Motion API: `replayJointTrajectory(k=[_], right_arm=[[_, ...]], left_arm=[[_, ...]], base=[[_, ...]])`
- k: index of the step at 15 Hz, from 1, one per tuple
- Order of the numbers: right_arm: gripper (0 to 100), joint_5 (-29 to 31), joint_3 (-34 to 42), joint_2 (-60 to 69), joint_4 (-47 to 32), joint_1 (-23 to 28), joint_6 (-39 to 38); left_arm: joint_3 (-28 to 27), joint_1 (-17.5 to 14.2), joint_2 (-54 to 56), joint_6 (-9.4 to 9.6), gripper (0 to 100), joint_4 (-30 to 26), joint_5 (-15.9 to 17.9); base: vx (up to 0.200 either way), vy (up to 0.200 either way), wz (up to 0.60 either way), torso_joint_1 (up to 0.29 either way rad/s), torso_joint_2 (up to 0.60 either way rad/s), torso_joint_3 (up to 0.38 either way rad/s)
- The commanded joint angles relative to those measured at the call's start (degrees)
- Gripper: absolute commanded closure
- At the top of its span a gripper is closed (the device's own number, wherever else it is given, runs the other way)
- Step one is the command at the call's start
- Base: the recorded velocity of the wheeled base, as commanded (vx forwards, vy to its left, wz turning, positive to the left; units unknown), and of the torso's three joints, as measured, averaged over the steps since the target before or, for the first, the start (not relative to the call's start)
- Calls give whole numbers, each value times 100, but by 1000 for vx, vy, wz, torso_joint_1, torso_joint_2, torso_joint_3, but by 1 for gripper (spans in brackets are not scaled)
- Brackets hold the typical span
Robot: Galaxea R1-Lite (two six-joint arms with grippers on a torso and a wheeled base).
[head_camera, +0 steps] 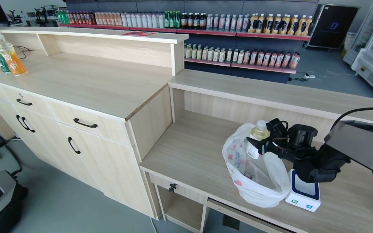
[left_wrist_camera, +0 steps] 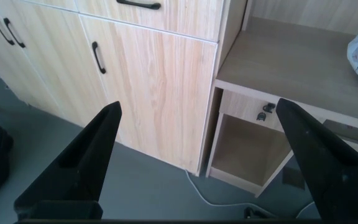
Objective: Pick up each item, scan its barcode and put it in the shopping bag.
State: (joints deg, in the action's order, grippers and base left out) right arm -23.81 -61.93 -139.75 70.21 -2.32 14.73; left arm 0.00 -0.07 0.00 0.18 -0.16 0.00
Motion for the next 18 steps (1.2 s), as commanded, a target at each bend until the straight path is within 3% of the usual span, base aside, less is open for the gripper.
replayJointTrajectory(k=[1, 5, 16, 17, 18], right_arm=[[100, -54, -346, -333, -7, -85, -5], [100, -63, -759, -711, 19, -208, 4], [100, -71, -715, -1019, 195, -146, 83], [0, -71, -698, -1010, 195, -120, 101], [0, -71, -654, -992, 195, -111, 109]], left_arm=[[0, -1, -9, -1, 0, -2, 0], [0, -1, -9, -1, 0, 7, 0], [0, -1, -9, -1, 0, 7, 0], [0, -1, -9, -1, 0, 7, 0], [0, -1, -9, -1, 0, -2, 0]], base=[[0, 0, 0, 0, 0, 0], [0, 0, 0, 0, 0, 0], [0, 0, 0, 0, 0, 0], [0, 0, 0, 0, 0, 0], [0, 0, 0, 0, 0, 0]])
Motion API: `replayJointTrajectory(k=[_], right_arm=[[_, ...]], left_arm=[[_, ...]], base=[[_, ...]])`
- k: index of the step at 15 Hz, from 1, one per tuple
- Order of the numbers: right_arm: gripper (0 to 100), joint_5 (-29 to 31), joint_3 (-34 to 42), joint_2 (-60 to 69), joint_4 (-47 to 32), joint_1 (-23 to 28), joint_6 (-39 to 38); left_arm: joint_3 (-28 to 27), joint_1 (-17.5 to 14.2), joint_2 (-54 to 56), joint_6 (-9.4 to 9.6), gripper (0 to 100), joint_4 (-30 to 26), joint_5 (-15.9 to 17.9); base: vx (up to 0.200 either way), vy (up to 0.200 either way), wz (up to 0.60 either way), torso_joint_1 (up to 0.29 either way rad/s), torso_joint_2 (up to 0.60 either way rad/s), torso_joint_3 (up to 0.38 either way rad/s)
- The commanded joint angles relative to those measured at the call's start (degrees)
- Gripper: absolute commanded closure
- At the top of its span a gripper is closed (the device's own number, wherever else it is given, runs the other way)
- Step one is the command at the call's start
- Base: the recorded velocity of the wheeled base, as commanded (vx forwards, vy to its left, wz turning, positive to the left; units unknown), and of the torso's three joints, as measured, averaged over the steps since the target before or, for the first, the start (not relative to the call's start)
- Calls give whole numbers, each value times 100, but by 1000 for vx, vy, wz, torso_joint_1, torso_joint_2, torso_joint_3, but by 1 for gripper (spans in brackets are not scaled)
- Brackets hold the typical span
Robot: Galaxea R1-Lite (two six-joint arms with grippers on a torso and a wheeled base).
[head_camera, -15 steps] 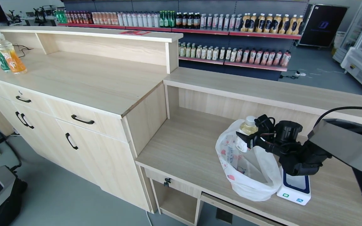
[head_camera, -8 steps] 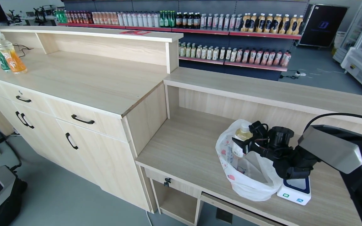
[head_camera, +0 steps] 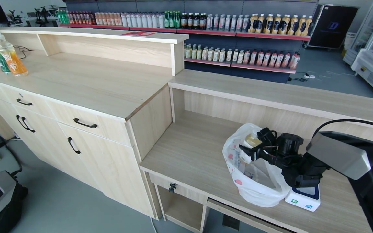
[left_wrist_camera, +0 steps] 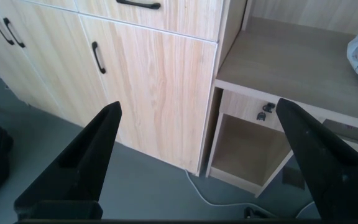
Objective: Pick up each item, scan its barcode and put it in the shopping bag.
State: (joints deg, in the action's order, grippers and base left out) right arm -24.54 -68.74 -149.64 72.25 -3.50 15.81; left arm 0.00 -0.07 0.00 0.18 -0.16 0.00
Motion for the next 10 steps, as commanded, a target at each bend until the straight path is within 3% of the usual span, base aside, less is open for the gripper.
replayJointTrajectory(k=[1, 5, 10], right_arm=[[0, -7, 10, 58, -1, 7, -17], [0, 19, 195, 1306, -291, 7, -149], [0, 160, 2629, 4575, -1345, 684, -78]], left_arm=[[0, -1, -9, -1, 0, -2, 0], [0, -1, -9, -1, 0, -2, 0], [0, -1, -9, -1, 0, -2, 0]], base=[[0, 0, 0, 0, 0, 0], [0, 0, 0, 0, 0, 0], [0, 0, 0, 0, 0, 0]])
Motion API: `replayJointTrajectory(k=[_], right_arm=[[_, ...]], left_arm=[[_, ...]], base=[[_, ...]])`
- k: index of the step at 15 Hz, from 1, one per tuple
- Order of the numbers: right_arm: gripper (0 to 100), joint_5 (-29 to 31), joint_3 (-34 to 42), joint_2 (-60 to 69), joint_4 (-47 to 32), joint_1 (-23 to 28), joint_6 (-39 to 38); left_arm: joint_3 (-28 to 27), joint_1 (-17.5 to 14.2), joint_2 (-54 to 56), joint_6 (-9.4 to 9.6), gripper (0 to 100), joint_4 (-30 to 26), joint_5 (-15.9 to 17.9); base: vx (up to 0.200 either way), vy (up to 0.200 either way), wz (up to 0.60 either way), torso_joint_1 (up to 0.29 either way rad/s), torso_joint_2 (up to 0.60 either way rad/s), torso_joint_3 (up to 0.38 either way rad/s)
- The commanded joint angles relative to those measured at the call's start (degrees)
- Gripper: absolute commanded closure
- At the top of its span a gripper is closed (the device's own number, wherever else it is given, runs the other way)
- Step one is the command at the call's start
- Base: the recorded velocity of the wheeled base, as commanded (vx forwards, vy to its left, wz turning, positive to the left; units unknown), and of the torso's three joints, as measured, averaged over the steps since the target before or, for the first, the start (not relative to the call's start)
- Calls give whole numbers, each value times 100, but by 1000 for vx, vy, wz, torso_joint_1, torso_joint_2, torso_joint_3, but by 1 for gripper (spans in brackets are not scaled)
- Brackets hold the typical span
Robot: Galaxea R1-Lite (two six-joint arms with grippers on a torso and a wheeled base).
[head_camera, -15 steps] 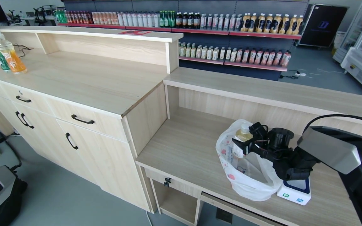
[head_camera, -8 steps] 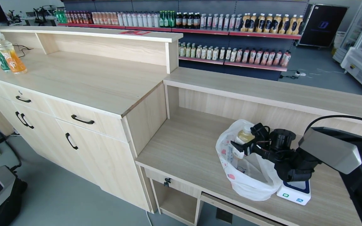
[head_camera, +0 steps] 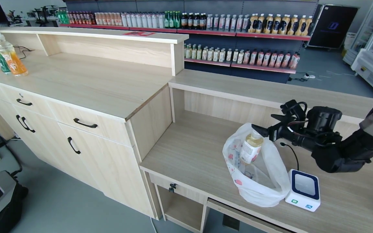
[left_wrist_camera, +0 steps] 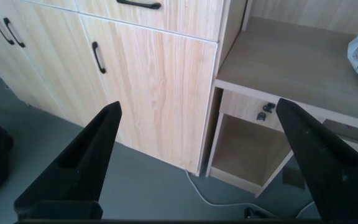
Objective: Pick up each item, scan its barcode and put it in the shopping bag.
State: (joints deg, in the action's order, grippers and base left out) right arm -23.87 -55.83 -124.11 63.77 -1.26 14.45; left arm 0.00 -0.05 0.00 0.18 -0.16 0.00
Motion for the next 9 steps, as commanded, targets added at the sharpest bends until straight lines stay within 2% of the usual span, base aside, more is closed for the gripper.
replayJointTrajectory(k=[1, 2, 4, 5, 8, 9], right_arm=[[0, 181, 1611, 2480, -690, 635, 146], [0, 348, 1760, 3200, -1446, 961, 410], [0, 682, 1619, 3859, -2800, 1549, 630], [0, 1455, 1611, 3974, -3090, 1708, 577], [0, 4030, 1452, 3499, -3520, 1760, -355], [0, 4611, 1373, 3200, -3617, 1804, -513]], left_arm=[[0, -4, -9, -1, 0, -2, 0], [0, -4, -9, -1, 0, -2, 0], [0, -4, -9, -1, 0, -2, 0], [0, -4, -9, -1, 0, -2, 0], [0, -4, -9, -1, 0, -2, 0], [0, -4, -9, -1, 0, -2, 0]], base=[[0, 0, 0, 0, 0, 0], [0, 0, -600, 7, 2, 2], [0, 0, -600, -46, 76, 46], [0, 0, -600, -173, 300, 144], [0, 0, -600, -160, 334, 157], [0, 0, -600, -168, 334, 159]])
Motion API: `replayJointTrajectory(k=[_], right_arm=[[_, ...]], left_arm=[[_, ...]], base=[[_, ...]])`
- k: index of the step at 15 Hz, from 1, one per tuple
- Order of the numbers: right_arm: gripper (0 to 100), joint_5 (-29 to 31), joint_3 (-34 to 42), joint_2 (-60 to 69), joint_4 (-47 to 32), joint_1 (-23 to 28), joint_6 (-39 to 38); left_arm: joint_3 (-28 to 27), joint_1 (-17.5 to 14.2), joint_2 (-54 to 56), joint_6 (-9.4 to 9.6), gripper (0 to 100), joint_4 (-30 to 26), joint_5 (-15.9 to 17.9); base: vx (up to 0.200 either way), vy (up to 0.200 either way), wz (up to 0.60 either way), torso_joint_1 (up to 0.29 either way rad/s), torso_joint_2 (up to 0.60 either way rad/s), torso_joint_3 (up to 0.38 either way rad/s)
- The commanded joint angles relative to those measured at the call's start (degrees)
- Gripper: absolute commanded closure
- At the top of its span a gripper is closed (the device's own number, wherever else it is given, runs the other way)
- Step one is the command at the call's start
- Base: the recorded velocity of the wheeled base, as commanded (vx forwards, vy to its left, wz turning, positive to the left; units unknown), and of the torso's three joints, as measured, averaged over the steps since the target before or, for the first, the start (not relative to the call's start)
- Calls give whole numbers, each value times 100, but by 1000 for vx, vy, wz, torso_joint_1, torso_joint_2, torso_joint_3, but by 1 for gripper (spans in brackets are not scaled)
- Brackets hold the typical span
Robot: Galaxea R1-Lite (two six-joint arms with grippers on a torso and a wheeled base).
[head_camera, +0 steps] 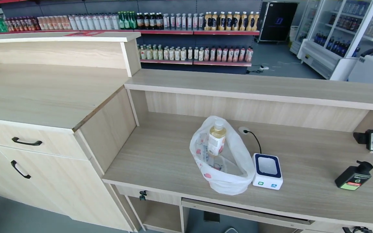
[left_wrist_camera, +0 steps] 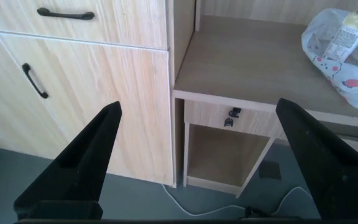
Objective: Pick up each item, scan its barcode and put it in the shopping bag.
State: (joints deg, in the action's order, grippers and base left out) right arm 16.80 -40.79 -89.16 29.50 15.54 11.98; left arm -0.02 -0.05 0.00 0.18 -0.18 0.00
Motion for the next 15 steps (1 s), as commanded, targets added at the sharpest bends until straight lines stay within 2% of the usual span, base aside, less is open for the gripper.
replayJointTrajectory(k=[1, 4, 5, 10, 15], right_arm=[[0, 597, -201, -471, -164, 124, -513], [0, -54, -553, -1508, -50, 54, -1884], [0, -71, -641, -1842, 126, -34, -2218], [0, -45, -676, -2729, 662, -254, -2376], [0, 465, -553, -2888, 689, -447, -2464]], left_arm=[[2, -4, -9, -1, 0, 1, 0], [2, -4, -9, -1, 0, 1, 0], [2, -4, -9, -1, 0, 1, 0], [2, -4, -9, -1, 0, 1, 0], [2, -4, -9, -1, 0, 1, 0]], base=[[0, 0, 0, -168, 334, 168], [0, 0, 0, -65, 140, 63], [0, 0, 0, 0, 0, 0], [0, 0, 0, 0, 0, 0], [0, 0, 0, 0, 0, 0]])
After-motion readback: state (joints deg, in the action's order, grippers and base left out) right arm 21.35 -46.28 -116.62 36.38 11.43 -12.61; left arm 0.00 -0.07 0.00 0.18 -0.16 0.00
